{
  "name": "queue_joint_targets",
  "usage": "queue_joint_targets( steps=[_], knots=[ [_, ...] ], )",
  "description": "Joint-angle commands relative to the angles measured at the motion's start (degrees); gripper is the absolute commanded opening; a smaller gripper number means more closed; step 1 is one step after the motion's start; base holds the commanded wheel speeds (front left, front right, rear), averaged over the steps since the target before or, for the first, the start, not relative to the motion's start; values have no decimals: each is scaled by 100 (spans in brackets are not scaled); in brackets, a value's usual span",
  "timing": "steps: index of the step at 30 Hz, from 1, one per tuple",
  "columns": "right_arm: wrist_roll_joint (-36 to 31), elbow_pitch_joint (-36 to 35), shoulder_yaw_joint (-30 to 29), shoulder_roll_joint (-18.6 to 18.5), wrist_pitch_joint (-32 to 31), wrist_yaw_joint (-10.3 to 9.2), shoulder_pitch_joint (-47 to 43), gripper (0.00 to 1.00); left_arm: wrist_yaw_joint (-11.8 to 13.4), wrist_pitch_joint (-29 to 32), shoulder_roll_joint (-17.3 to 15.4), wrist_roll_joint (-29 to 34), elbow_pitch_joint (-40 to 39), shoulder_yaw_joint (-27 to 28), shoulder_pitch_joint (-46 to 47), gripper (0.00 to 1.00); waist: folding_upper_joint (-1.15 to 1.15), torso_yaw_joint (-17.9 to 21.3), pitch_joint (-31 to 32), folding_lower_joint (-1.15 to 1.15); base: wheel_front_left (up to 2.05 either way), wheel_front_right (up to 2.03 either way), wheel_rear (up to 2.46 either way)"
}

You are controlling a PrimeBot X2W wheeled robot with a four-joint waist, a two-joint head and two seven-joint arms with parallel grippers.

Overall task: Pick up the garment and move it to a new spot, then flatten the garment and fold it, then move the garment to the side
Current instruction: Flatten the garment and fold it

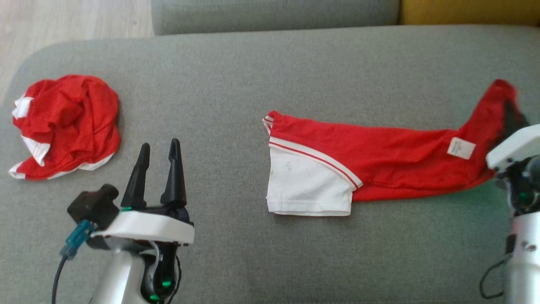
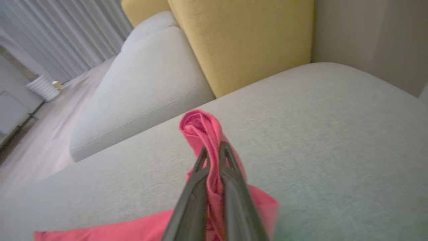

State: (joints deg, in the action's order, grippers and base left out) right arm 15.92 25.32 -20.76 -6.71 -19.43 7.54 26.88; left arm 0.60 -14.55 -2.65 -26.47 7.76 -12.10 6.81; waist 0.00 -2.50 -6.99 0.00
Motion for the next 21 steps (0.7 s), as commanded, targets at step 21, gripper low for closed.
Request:
queue_joint_targets(
  steps=[21],
  knots=[
    [2184, -1574, 2574, 381, -85, -5, -762, 0, 100, -45, -23, -212, -165, -13, 19, 100, 0, -369, 180, 0, 0, 0, 0]
  ],
)
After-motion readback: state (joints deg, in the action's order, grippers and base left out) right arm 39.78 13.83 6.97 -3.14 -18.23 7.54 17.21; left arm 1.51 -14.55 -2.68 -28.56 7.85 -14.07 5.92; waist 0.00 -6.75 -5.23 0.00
